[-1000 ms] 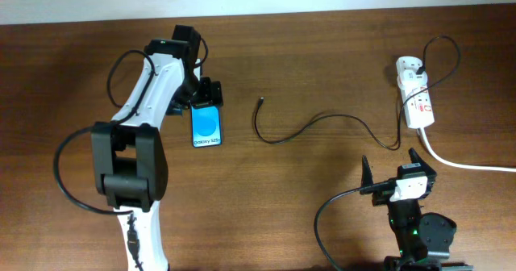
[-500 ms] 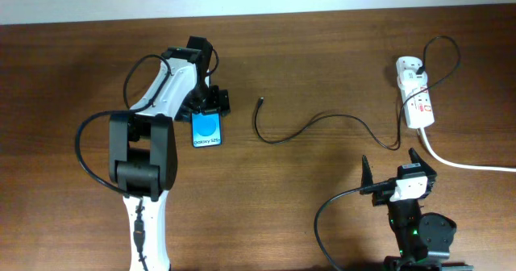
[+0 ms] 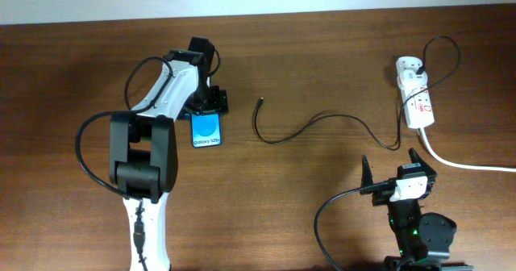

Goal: Plug charger to phone and switch on socket
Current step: 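Close the left gripper on the phone's top edge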

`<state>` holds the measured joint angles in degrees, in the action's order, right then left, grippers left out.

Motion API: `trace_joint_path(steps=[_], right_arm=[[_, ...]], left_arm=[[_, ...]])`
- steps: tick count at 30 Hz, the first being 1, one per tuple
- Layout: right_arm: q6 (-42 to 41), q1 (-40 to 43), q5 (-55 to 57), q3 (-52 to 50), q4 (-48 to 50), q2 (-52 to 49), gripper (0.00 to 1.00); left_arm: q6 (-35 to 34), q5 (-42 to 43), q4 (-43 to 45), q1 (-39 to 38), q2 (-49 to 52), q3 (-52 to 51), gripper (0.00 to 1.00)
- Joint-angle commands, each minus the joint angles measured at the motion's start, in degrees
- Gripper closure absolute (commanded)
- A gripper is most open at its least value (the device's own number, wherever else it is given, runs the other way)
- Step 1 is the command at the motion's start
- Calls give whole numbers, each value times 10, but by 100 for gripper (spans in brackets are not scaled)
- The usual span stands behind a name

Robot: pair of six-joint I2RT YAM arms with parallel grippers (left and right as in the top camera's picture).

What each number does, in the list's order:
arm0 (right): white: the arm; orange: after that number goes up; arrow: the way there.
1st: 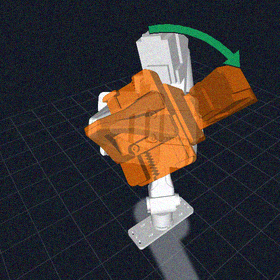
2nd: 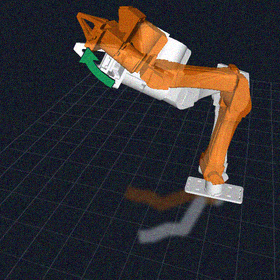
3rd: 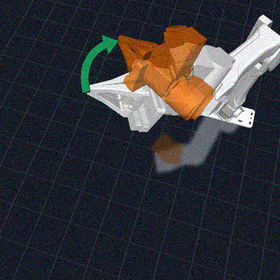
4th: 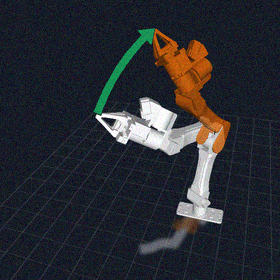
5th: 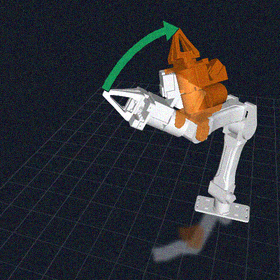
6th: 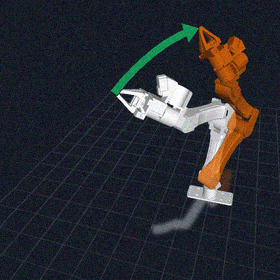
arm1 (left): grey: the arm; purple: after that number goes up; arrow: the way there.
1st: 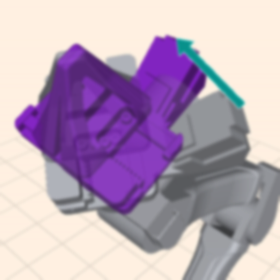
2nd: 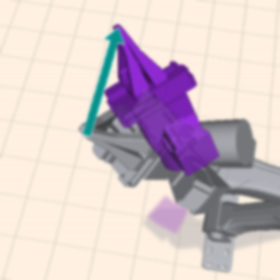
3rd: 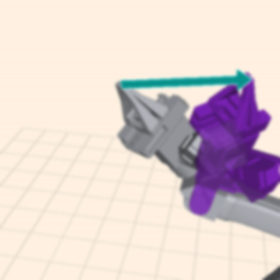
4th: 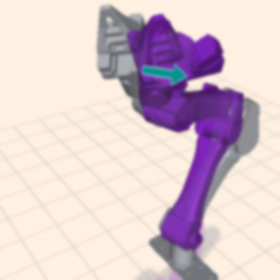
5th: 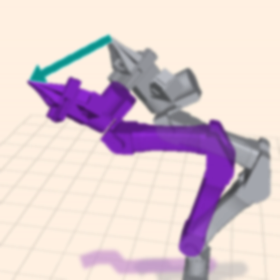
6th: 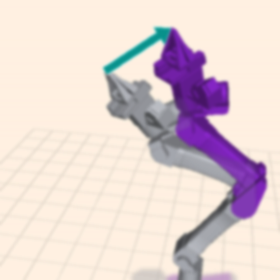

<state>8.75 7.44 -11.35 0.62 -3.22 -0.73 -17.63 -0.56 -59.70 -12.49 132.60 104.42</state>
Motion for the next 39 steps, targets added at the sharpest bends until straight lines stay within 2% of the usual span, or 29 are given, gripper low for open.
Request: trace_joint_path(steps=[1, 4, 6, 11, 26, 39], right_arm=[[-7, -4, 5, -3, -4, 3, 2], [-7, -4, 5, -3, -4, 3, 2], [-7, -4, 5, -3, -4, 3, 2], [-7, -4, 5, -3, -4, 3, 2], [-7, -4, 5, -3, -4, 3, 2], [-7, -4, 5, -3, -4, 3, 2]], left_arm=[[-1, 18, 10, -14, 16, -41, 9], [-2, 18, 12, -15, 16, -41, 13], [-2, 18, 12, -15, 16, -41, 20], [-1, 18, 11, -14, 16, -38, 24], [-1, 18, -70, -8, 15, 76, 23], [-1, 18, -97, -7, 15, 132, 24]])
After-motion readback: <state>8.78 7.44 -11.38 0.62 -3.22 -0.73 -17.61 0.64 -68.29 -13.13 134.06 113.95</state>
